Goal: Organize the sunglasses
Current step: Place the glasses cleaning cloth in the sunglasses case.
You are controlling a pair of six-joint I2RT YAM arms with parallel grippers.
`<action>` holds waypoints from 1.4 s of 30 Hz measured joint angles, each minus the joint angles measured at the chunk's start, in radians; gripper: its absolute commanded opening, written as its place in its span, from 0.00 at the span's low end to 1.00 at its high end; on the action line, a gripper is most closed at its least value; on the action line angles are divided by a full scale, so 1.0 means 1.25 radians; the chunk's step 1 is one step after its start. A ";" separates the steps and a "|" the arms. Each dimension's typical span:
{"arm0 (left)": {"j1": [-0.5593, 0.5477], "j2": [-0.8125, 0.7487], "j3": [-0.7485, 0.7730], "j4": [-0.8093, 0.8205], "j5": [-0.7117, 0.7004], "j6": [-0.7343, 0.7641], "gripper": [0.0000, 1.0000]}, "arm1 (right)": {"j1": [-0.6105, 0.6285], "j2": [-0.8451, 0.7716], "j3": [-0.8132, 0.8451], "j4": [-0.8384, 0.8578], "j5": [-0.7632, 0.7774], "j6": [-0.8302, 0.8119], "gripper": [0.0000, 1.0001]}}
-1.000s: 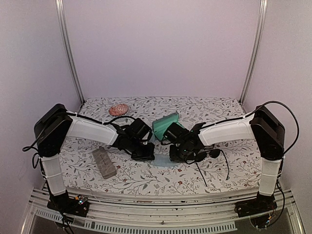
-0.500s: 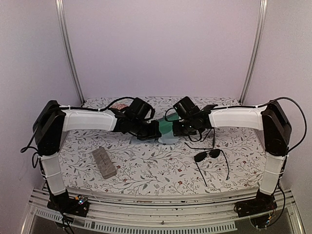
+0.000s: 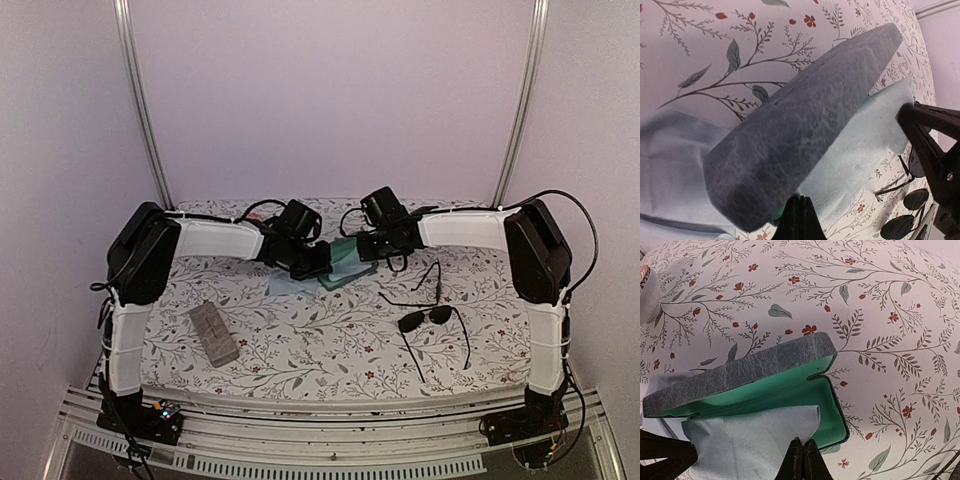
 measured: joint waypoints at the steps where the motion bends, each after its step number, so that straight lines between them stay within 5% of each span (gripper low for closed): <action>1: 0.003 0.004 0.007 -0.001 -0.002 0.000 0.00 | -0.002 0.008 0.007 0.002 -0.002 -0.007 0.02; 28: 0.016 0.093 0.089 -0.044 -0.015 0.000 0.00 | -0.034 0.108 0.063 0.040 -0.037 -0.052 0.02; 37: 0.015 0.092 0.088 -0.057 -0.020 0.000 0.31 | -0.037 0.114 0.080 0.032 -0.024 -0.056 0.15; 42: 0.010 0.074 0.073 -0.060 -0.022 -0.003 0.35 | -0.037 0.114 0.089 0.026 -0.016 -0.057 0.26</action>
